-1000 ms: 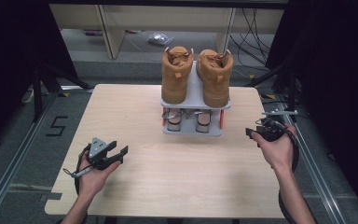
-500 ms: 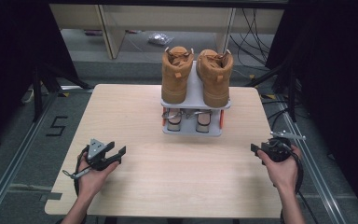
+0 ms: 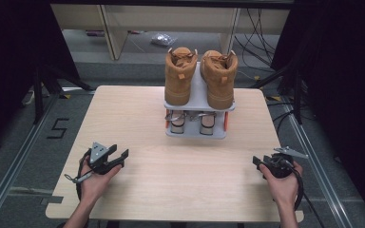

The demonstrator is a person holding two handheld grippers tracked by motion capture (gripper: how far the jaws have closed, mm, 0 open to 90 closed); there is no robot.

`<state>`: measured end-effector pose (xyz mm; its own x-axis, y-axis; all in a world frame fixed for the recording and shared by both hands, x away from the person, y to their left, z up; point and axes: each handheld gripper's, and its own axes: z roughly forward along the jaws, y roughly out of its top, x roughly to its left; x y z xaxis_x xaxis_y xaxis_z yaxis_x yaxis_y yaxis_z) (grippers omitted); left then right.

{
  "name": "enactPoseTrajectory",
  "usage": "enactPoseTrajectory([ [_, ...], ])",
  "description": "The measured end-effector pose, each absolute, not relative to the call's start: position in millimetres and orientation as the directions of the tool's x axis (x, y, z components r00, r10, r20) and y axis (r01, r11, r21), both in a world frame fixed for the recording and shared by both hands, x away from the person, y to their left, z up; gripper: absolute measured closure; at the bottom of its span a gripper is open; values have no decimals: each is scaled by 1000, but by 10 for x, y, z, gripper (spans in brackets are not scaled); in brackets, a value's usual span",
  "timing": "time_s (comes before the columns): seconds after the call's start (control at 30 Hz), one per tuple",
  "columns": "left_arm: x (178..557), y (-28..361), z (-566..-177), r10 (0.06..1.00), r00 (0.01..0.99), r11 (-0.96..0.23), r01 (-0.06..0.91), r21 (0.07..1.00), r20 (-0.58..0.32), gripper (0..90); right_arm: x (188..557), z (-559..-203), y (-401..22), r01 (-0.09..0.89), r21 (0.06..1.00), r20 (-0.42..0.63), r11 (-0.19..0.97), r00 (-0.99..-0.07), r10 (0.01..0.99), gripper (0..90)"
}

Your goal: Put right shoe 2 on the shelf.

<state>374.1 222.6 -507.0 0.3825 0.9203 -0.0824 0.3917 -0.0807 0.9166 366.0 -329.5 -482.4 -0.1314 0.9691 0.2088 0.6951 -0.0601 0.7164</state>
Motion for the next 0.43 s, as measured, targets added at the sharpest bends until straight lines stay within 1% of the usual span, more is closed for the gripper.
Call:
enactPoseTrajectory([
  [0.03,3735,2226,-5064,922,378,-84,395,915,-79,444,3656,-4827,-3297,697,715,216,-63,-134,967,500],
  [0.07,3735,2227,-5064,922,380,-83,391,917,-79,444,3670,-4854,-3326,671,741,195,-38,-160,968,501],
  [0.1,3735,2226,-5064,921,381,-82,389,917,-79,444,3650,-4845,-3300,686,725,216,-67,-134,967,500],
  [0.2,3731,2220,-5060,920,384,-83,388,918,-79,443,3633,-4875,-3284,681,729,222,-77,-129,966,500],
  [0.23,3730,2219,-5058,921,382,-84,390,917,-78,443,3619,-4873,-3279,685,725,212,-67,-131,968,499],
  [0.27,3730,2218,-5056,921,382,-82,389,918,-80,443,3630,-4901,-3282,666,744,204,-52,-152,967,497],
  [0.3,3729,2217,-5054,921,382,-81,388,918,-80,443,3607,-4886,-3257,688,722,219,-72,-130,967,496],
  [0.43,3726,2220,-5041,920,385,-79,382,921,-81,442,3606,-4911,-3227,678,732,232,-72,-150,961,489],
])
